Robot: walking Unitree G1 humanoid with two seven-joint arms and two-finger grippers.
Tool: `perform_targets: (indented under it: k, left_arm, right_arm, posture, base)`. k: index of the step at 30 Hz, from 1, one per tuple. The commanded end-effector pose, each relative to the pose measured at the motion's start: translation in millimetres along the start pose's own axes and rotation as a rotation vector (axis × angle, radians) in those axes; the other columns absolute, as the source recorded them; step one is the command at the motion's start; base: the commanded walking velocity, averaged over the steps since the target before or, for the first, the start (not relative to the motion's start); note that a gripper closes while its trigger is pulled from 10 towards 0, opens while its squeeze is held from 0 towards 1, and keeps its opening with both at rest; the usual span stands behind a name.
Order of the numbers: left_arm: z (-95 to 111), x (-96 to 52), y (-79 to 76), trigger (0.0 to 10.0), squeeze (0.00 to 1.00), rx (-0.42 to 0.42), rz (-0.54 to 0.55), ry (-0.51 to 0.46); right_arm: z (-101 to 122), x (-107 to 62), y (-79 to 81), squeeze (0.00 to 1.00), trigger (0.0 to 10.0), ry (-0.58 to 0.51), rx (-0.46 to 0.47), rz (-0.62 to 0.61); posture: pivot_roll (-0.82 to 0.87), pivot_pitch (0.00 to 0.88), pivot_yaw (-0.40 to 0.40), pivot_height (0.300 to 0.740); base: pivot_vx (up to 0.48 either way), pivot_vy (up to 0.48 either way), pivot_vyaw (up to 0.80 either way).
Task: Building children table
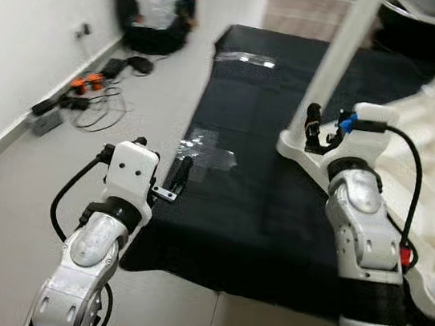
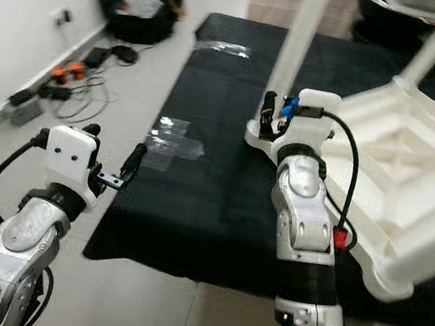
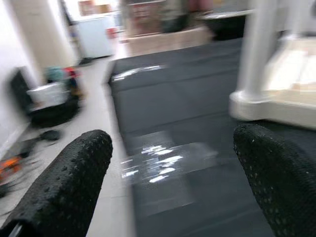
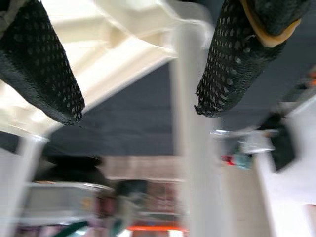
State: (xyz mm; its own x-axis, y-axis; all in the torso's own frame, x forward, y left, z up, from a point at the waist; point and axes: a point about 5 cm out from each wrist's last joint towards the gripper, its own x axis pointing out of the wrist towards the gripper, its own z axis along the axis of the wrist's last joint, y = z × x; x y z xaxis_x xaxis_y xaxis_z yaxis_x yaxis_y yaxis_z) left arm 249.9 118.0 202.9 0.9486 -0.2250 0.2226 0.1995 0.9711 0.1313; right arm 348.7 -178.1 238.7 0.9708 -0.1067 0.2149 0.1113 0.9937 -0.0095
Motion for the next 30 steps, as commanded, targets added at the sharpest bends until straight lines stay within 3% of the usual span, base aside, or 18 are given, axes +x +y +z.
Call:
perform_targets:
  k: [1, 4, 7, 8, 17, 19, 26, 30]
  left_arm:
    - [-1, -2.8, 1.4, 10.0, 0.0, 0.001, 0.008, 0.016]
    - [-2, -4.2, 0.9, 10.0, 0.0, -0.002, 0.008, 0.022]
    - [-1, -4.8, 0.4, 10.0, 0.0, -0.006, 0.008, 0.023]
    - [-1, -6.0, -1.1, 10.0, 0.0, -0.013, 0.005, 0.027]
    - [0, -8.8, -2.0, 10.0, 0.0, -0.019, 0.002, 0.03]
    - [1, -9.9, -1.9, 10.0, 0.0, -0.021, 0.003, 0.03]
    - [1, -9.1, -2.2, 10.0, 0.0, -0.024, 0.001, 0.03]
    - [2, -7.8, -2.9, 10.0, 0.0, -0.027, -0.004, 0.024]
  right_arm:
    - [0, 5.2, 7.0, 0.0, 10.0, 0.012, 0.014, 0.052]
    - [-10, 12.2, 25.5, 0.0, 10.0, 0.106, 0.062, 0.23]
    - [-13, 13.7, 27.7, 0.0, 10.0, 0.12, 0.056, 0.253]
    - [-15, 18.2, 25.9, 1.0, 10.0, 0.122, 0.037, 0.249]
    - [-12, 30.1, 14.8, 1.0, 10.0, 0.122, -0.01, 0.165]
    - [-8, 34.4, 6.7, 0.0, 10.0, 0.108, -0.017, 0.105]
    - [-10, 35.6, 5.9, 0.0, 10.0, 0.12, 0.025, 0.131]
    - [-8, 40.2, 16.0, 0.0, 10.0, 0.098, 0.044, 0.124]
  posture:
    - [0.04, 0.174, -0.053, 0.74]
    - [0.04, 0.182, -0.057, 0.74]
    - [0.04, 0.185, -0.058, 0.74]
    - [0.04, 0.189, -0.061, 0.74]
    - [0.04, 0.203, -0.07, 0.74]
    - [0.04, 0.206, -0.072, 0.74]
    - [0.04, 0.204, -0.069, 0.74]
    - [0.04, 0.203, -0.066, 0.74]
  base:
    - [0.0, 0.0, 0.0]
    - [0.0, 0.0, 0.0]
    - [0.0, 0.0, 0.0]
    - [0.0, 0.0, 0.0]
    - [0.0, 0.0, 0.0]
    - [0.0, 0.0, 0.0]
    - [0.0, 0.0, 0.0]
    - [0.0, 0.0, 0.0]
